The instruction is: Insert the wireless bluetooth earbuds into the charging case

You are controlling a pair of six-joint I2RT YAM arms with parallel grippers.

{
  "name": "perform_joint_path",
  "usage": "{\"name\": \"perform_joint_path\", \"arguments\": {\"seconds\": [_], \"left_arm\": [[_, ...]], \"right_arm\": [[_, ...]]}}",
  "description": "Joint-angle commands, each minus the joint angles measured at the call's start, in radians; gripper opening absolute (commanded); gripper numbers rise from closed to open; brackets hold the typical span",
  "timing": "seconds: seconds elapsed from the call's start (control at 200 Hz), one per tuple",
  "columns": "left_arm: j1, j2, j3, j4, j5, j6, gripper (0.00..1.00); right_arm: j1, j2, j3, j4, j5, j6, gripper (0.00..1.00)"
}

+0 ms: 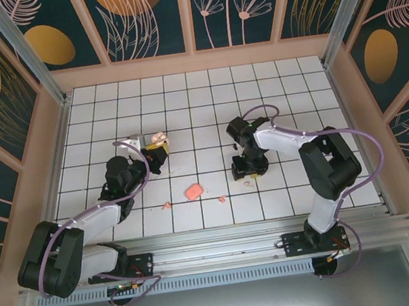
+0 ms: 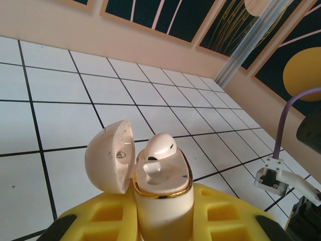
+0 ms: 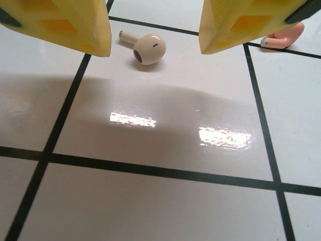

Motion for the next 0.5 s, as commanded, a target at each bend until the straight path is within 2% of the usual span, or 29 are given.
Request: {"name": "perform_joint_path", "arguments": {"seconds": [0.0, 0.495], "left_arm": [[0.006, 0.001, 0.028, 0.017, 0.02, 0.02, 0.15], [0.007, 0.01, 0.03, 0.018, 0.024, 0.019, 0.15]], "right_arm": [[-0.004, 0.019, 0.004, -0.012, 0.01, -0.02, 0.5], [0.024, -0.015, -0.107, 0.014, -0.063, 0.032, 0.47]]}}
